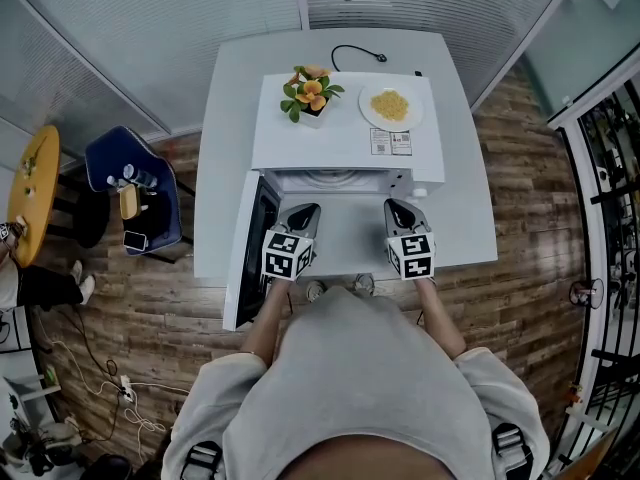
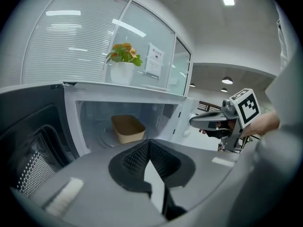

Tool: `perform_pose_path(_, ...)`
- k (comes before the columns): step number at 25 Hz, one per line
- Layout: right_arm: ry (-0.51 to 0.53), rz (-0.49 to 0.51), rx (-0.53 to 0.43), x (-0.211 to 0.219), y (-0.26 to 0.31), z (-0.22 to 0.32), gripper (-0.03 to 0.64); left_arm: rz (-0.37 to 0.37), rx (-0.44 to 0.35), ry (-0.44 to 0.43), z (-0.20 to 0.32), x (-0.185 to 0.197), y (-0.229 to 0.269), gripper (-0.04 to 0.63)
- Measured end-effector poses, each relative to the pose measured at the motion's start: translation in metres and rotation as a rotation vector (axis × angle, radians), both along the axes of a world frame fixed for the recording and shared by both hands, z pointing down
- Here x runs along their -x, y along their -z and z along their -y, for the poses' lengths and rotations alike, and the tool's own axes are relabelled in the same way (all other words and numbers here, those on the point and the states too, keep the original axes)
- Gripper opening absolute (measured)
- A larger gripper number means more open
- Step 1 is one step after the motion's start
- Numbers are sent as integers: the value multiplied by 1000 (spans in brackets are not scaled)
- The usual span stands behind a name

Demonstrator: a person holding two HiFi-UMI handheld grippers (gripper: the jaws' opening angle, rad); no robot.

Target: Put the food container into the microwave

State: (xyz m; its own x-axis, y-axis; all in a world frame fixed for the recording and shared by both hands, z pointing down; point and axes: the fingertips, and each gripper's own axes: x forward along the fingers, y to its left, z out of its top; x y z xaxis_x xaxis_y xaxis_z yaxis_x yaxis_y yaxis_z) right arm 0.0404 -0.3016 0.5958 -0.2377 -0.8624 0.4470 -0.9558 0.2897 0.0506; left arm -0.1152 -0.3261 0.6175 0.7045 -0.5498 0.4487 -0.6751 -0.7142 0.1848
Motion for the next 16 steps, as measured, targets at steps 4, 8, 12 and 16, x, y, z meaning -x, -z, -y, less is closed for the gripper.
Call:
perform_pose_path(4,8,-4,5,2,-2,-1,12,-1,-3,-2,1,-2,0,11)
perform_pose_path(8,12,-11,13,3,-4,-1,12,-1,-1,-2,2,-2,0,11)
perform_pose_path(12,16,-15,18,5,-6,-1,12,-3,-1,0,3,-1,0,11)
perform_pose_path(16,20,-16,18,7,-7,0,12,-5,-5,2,4,0,1,11)
